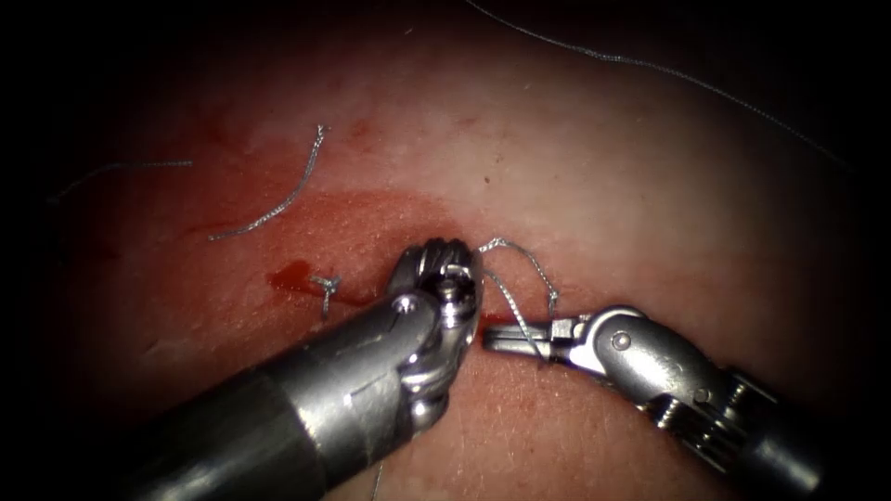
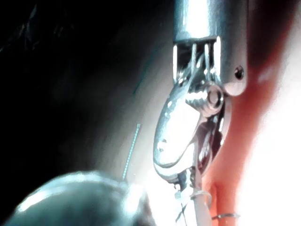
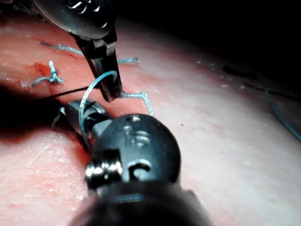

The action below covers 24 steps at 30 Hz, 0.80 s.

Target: Wound Closure

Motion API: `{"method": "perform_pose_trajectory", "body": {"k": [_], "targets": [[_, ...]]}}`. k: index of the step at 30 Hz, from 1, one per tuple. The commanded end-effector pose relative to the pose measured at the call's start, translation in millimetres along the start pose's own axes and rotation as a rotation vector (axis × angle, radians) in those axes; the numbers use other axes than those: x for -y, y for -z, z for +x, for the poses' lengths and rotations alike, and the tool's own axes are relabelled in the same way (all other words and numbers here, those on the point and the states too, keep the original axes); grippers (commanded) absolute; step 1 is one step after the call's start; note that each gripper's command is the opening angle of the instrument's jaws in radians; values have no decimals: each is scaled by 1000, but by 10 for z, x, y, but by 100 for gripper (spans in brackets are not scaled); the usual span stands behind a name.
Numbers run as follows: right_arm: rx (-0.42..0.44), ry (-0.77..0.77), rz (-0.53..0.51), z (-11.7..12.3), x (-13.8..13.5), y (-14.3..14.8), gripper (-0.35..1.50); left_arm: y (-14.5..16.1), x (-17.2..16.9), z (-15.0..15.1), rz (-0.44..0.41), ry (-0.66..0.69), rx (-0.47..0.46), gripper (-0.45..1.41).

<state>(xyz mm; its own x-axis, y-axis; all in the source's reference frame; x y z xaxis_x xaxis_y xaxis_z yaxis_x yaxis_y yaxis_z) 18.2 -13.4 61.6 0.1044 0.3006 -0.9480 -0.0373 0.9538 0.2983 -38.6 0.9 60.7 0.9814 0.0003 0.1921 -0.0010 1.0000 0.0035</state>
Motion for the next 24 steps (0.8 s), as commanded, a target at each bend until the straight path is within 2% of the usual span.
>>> {"method": "perform_pose_trajectory", "body": {"k": [1,2,5,9,10,11,13,15,18,20,24], "targets": [[-43,-16,28,5,-11,-3,-35,3,-10,-4,-5,3,0,-45],[-62,-30,37,5,-12,-2,-35,-1,-8,-3,0,2,-3,-45],[-257,-131,91,1,-20,5,-35,-10,-4,0,16,-19,-14,-45],[-405,-224,144,-9,-22,12,-35,-12,-1,0,23,-18,-15,-45],[-477,-293,150,-18,-18,8,-35,-12,-1,-2,26,-18,-5,-45],[-495,-313,156,-21,-17,5,-35,-12,-1,-3,27,-17,-2,-45],[-584,-398,178,-34,-7,-10,-35,-11,1,-6,29,-15,-1,-45],[-635,-451,178,-40,0,-24,-35,-11,3,-11,31,-18,6,-45],[-666,-487,136,-42,2,-31,-35,-11,9,-14,30,-11,8,-45],[-673,-500,102,-43,-1,-25,-35,-13,16,-14,37,-12,3,-45],[-684,-507,98,-45,-3,-11,-35,-18,23,-14,56,-13,-7,-45]]}}
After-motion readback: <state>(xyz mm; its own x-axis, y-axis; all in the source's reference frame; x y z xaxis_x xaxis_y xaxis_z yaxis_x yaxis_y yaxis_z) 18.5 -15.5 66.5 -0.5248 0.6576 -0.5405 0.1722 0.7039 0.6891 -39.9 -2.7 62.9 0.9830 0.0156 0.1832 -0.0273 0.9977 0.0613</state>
